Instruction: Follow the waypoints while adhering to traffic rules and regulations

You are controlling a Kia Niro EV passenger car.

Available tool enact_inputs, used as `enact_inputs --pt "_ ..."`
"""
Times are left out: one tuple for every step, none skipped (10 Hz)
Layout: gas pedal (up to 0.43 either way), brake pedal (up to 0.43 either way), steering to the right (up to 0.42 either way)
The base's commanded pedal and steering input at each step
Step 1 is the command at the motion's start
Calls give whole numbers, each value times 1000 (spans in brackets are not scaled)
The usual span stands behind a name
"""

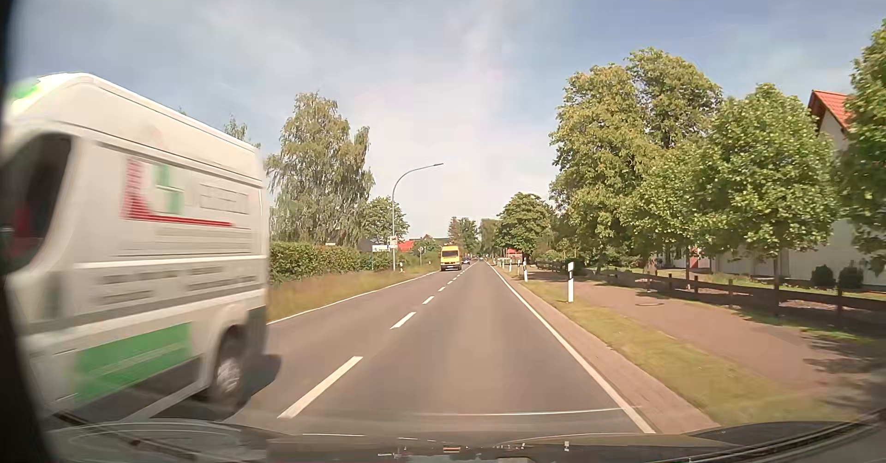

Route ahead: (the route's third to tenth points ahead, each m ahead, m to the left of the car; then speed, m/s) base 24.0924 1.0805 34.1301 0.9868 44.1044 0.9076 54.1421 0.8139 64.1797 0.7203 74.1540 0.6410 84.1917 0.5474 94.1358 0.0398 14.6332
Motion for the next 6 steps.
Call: enact_inputs --pt "280 0 5" --pt "280 0 7" --pt "280 0 7" --pt "280 0 6" --pt "280 0 5" --pt "280 0 3"
